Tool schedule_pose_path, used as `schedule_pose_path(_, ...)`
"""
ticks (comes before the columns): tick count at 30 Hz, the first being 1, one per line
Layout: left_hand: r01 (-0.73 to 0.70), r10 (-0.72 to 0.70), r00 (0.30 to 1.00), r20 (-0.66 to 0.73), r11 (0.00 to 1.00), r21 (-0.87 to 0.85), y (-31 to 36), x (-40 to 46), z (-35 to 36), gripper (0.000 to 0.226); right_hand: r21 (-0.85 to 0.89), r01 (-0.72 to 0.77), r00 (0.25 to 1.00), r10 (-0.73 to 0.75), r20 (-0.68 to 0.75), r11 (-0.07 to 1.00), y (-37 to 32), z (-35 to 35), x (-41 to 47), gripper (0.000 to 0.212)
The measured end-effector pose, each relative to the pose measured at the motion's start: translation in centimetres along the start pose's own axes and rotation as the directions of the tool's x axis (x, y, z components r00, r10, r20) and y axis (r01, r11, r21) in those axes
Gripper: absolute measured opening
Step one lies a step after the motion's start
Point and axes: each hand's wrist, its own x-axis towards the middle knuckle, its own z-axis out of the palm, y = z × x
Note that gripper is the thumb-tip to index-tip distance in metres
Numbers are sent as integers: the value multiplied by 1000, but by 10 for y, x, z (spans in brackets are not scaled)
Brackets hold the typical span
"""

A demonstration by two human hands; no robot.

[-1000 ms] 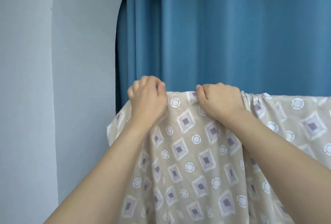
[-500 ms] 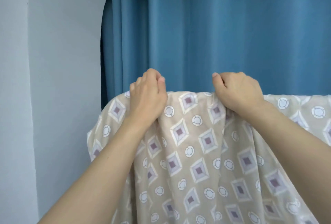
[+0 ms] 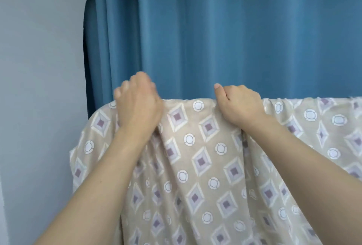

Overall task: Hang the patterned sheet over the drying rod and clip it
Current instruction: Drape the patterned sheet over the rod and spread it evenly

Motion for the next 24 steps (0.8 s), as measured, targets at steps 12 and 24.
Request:
schedule_pose_path(12,-21,21,995,93,1000,-6,2,2,14,11,-199,-51,997,41,-58,979,60,-9,-16,59)
schedule_pose_path(24,-85,77,994,71,991,108,-1,-4,24,44,-233,-53,999,50,-18,971,59,-6,-10,58)
